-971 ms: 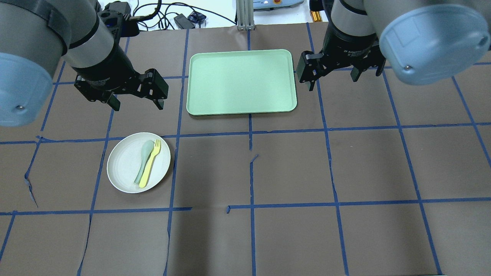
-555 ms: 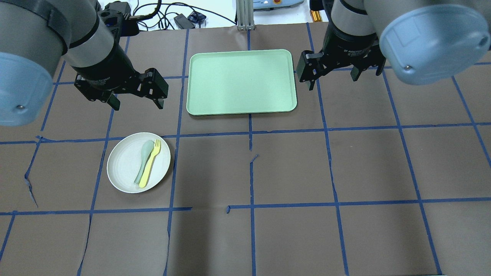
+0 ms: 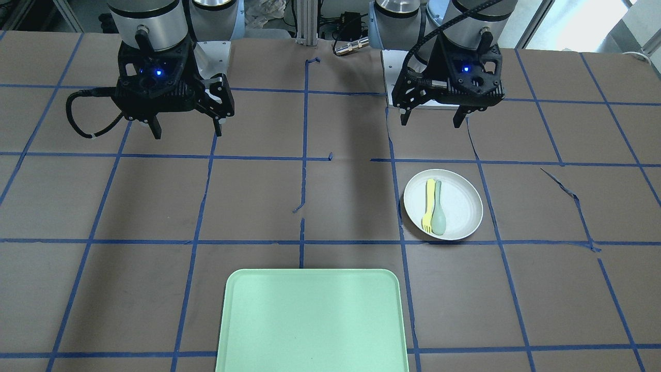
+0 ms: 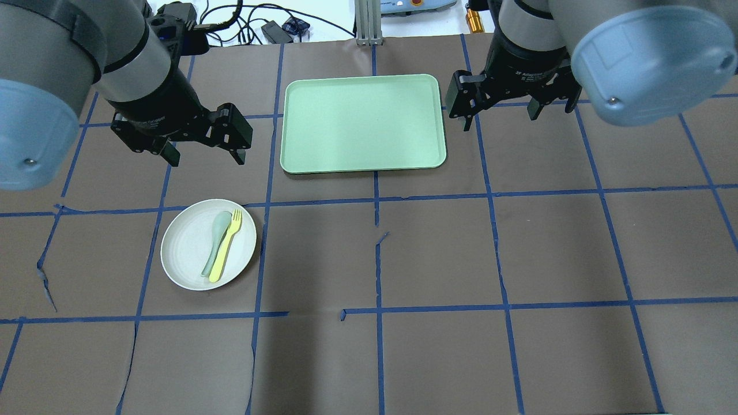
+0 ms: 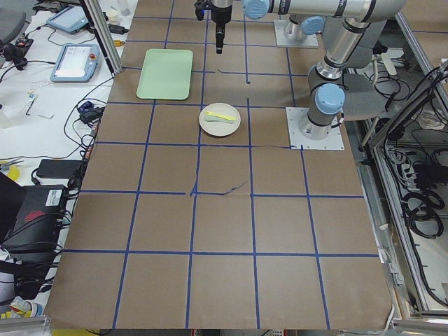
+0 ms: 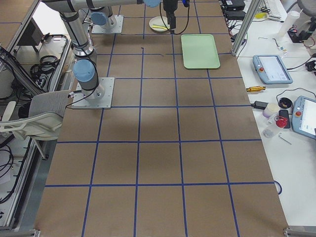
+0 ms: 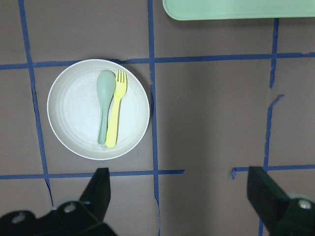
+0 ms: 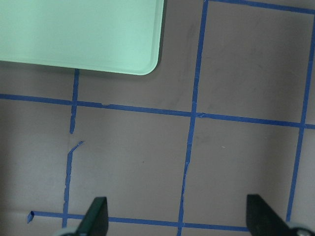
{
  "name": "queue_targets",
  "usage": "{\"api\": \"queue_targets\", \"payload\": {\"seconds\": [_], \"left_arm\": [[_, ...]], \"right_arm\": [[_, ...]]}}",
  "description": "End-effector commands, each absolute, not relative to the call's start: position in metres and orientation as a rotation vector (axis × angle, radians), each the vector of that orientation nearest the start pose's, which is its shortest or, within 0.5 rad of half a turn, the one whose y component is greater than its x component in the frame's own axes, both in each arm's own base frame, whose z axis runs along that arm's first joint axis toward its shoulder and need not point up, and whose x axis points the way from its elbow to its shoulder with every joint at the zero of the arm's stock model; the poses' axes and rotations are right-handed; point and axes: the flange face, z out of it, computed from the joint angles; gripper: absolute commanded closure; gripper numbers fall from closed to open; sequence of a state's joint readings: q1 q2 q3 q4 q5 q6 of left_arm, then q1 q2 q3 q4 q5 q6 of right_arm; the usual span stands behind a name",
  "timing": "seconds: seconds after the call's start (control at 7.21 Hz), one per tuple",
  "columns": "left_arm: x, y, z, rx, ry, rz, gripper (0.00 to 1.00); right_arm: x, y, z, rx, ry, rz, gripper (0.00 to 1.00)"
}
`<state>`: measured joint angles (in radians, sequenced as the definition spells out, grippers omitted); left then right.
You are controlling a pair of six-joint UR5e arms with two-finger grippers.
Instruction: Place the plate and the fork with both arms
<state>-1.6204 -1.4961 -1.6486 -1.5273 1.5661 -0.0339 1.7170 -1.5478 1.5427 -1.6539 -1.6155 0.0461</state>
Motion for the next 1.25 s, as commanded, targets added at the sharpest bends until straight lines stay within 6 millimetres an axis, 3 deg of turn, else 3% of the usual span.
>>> {"api": "queue_targets", "payload": {"seconds": [0.0,1.11], "left_arm": [[-0.1564,-0.4568,0.4896,0.024,3.147,-0.062,0.00],[-0.1553,-0.4571,0.4846,0.044,3.150,-0.050,0.00]], "right_arm": [[0.2015,-0.4853,0.4963,-0.129,3.172,-0.136,0.00],[0.2017,-0.4868,0.4997,-0.133,3.170,-0.150,0.00]]}}
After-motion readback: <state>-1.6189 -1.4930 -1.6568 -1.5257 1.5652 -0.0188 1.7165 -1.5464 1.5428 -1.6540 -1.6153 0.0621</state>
